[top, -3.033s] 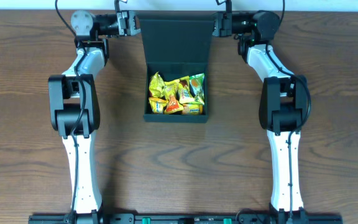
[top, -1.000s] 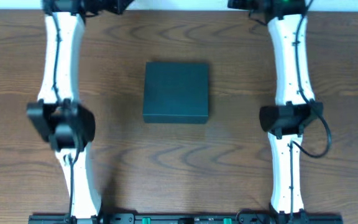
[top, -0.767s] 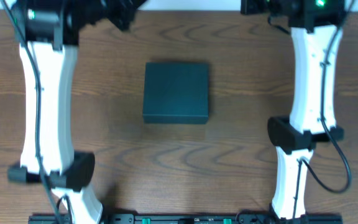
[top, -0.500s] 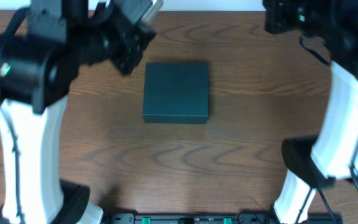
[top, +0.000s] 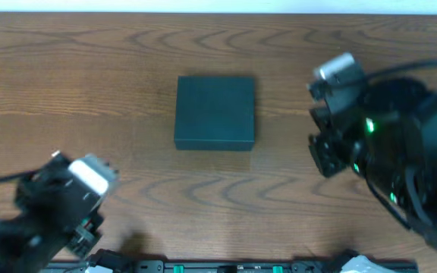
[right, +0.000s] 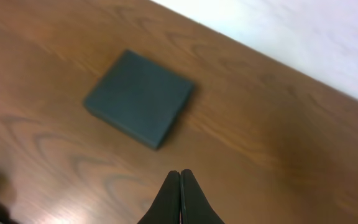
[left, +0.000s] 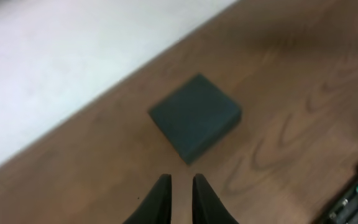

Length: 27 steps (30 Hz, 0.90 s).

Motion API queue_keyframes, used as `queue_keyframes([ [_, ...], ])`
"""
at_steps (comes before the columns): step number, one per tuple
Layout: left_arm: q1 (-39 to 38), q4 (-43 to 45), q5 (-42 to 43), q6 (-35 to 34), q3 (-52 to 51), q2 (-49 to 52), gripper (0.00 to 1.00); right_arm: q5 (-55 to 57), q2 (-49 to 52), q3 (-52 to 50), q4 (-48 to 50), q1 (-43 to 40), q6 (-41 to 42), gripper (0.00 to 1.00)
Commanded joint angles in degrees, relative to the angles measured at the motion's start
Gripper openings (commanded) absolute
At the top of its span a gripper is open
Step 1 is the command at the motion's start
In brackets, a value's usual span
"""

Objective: Pack container

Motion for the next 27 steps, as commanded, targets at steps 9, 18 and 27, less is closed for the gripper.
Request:
queue_keyframes([
  [9, 0.2, 5.7, -0.6, -1.5, -7.8, -2.1, 0.96, 3.4, -6.8, -12.5, 3.2, 0.6, 4.3, 0.99],
  [18, 0.2, 1.0, -0.5, -1.5, -7.8, -2.1, 0.96, 2.3, -5.7, -12.5, 2.7, 0.6, 4.2, 0.99],
  [27, 0.2, -3.0, -2.3, -1.5, -7.8, -2.1, 0.96, 2.3, -5.7, -12.5, 2.8, 0.6, 4.2, 0.99],
])
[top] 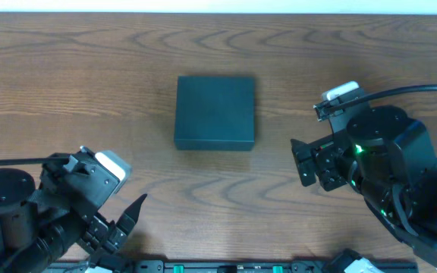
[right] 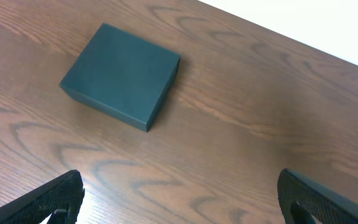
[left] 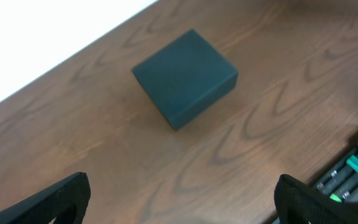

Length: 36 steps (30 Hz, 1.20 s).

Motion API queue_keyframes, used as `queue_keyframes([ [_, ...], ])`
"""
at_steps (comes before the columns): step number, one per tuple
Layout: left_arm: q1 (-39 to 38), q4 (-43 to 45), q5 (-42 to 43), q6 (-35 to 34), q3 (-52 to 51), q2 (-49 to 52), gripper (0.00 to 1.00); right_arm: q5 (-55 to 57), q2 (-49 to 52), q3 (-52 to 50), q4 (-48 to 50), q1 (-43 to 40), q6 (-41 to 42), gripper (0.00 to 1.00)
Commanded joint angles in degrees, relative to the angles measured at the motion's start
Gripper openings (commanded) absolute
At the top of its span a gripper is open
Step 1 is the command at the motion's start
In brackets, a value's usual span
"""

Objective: Pack container

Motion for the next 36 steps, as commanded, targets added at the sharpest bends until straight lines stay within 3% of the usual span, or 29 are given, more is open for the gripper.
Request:
queue_keyframes([
  [1, 0.2, -1.3, -1.2, -0.2, 0.3, 0.0, 0.96, 0.0, 0.1, -0.3, -0.1, 0.6, 0.9, 0.99],
  [5, 2.3, -1.4, -1.9, -2.4, -0.2, -0.9, 0.96, 0.0, 0.1, -0.3, -0.1, 0.6, 0.9, 0.99],
  [9, 11.5, 9.2, -8.2, -11.8, -8.5, -5.2, 0.96, 0.0, 0.1, -0.3, -0.1, 0.6, 0.9, 0.99],
  [15, 25.6, 41.9, -8.6, -19.1, -48.6, -26.5, 0.96, 0.0, 0.1, -0.3, -0.1, 0.6, 0.9, 0.99],
  [19, 27.8, 51.5, -10.2, -25.0, -63.7, -34.1, 0.96, 0.0, 0.1, -0.3, -0.1, 0.6, 0.9, 0.99],
  [26, 27.9, 59.0, -11.8, -29.5, -80.3, -42.9, 0.95, 0.0, 0.1, -0.3, -0.1, 0.6, 0.9, 0.99],
  [36, 25.7, 60.1, -12.0, -31.1, -89.9, -48.6, 0.95, 0.0, 0.1, -0.3, -0.1, 0.6, 0.9, 0.99],
])
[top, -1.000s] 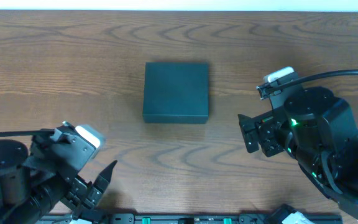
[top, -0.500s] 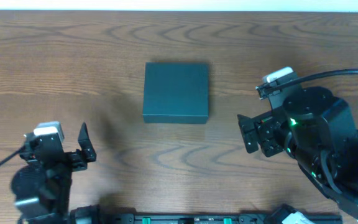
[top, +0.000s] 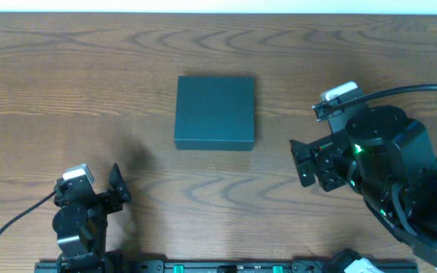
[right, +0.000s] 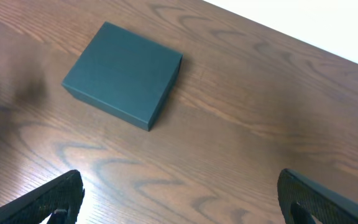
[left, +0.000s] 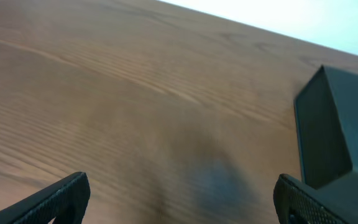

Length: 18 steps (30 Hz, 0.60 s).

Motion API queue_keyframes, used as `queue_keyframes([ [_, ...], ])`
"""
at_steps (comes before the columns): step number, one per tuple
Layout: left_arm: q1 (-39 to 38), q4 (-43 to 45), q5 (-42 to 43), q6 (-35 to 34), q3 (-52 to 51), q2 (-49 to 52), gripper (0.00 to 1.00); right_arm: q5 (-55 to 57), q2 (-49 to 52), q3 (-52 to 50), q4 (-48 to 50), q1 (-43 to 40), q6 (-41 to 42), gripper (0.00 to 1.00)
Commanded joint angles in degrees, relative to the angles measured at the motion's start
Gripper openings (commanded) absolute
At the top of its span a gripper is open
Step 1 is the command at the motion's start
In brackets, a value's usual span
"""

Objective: Pack container

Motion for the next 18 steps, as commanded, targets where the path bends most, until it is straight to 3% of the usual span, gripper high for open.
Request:
queue_keyframes([
  [1, -1.1, 0.8, -0.9, -0.9, -2.2, -1.8, 0.96, 0.5, 0.0, -0.2, -0.1, 0.6, 0.8, 0.99],
  [18, -8.0, 3.0, -1.7, -1.7, -6.0, -5.1, 0.96, 0.5, 0.0, -0.2, -0.1, 0.6, 0.8, 0.99],
])
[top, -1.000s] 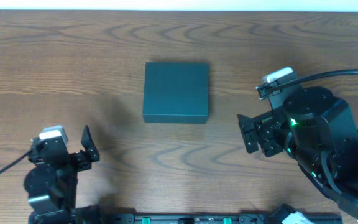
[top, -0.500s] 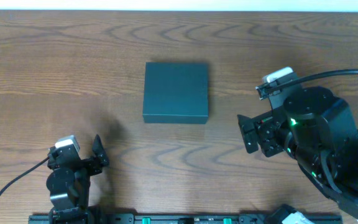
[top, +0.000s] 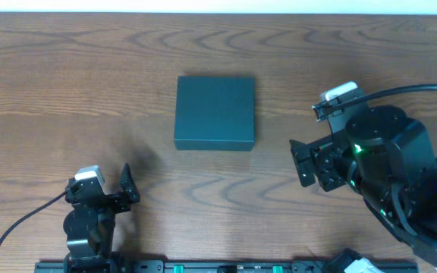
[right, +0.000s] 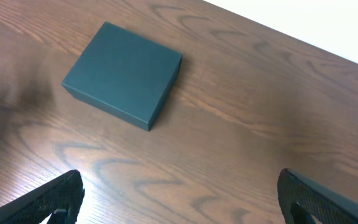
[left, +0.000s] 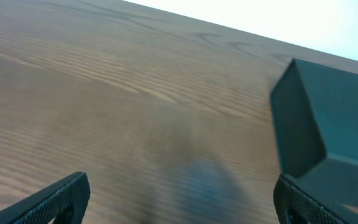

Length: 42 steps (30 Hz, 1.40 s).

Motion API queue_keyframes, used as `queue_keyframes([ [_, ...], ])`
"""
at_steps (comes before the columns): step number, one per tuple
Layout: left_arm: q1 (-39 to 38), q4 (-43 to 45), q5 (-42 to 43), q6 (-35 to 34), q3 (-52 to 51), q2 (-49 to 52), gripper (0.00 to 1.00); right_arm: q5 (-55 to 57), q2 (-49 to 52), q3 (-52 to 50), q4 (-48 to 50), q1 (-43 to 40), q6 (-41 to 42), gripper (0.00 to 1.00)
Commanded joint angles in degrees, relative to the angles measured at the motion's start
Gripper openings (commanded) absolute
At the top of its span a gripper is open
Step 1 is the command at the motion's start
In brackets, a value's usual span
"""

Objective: Pack container

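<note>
A dark teal closed box (top: 215, 112) lies flat on the wooden table, a little behind the middle; it shows too in the left wrist view (left: 328, 134) and the right wrist view (right: 124, 74). My left gripper (left: 179, 199) is low at the front left, open wide, its fingertips (left: 61, 193) at the frame's lower corners, the box ahead to the right. My right gripper (right: 179, 196) hangs open to the right of the box, with nothing between its fingers (right: 58, 193).
The wooden table (top: 67, 83) ends at a white strip along its far edge (top: 218, 6). A black rail with green parts (top: 226, 267) runs along the front edge. The right arm's black body (top: 385, 167) fills the right front.
My left arm has shifted slightly right along the front edge, so the box looms larger at the right of its view. The right arm and the box have not moved.
Both grippers were shut at first, with both arms blurred in motion. Then both stood open, facing the box from either side. After that the left arm was folded low at the front left, looking across the table, and has since edged right.
</note>
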Motion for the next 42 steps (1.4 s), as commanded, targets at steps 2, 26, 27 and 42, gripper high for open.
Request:
queue_keyframes([
  [2, -2.8, 0.0, -0.8, -0.2, -1.2, -0.5, 0.96, 0.5, 0.0, -0.2, 0.0, 0.6, 0.8, 0.99],
  [26, -2.9, 0.0, -0.8, -0.2, -1.2, -0.5, 0.95, -5.3, -5.8, -8.5, 10.3, -7.4, -16.9, 0.99],
  [27, -2.9, 0.0, -0.8, -0.2, -1.2, -0.4, 0.95, -8.0, -8.5, -12.5, 14.1, -10.3, -17.9, 0.99],
  [42, -2.9, 0.0, -0.8, -0.2, -1.2, -0.5, 0.96, -14.4, -57.4, -75.1, 38.0, -24.7, -14.5, 0.99],
])
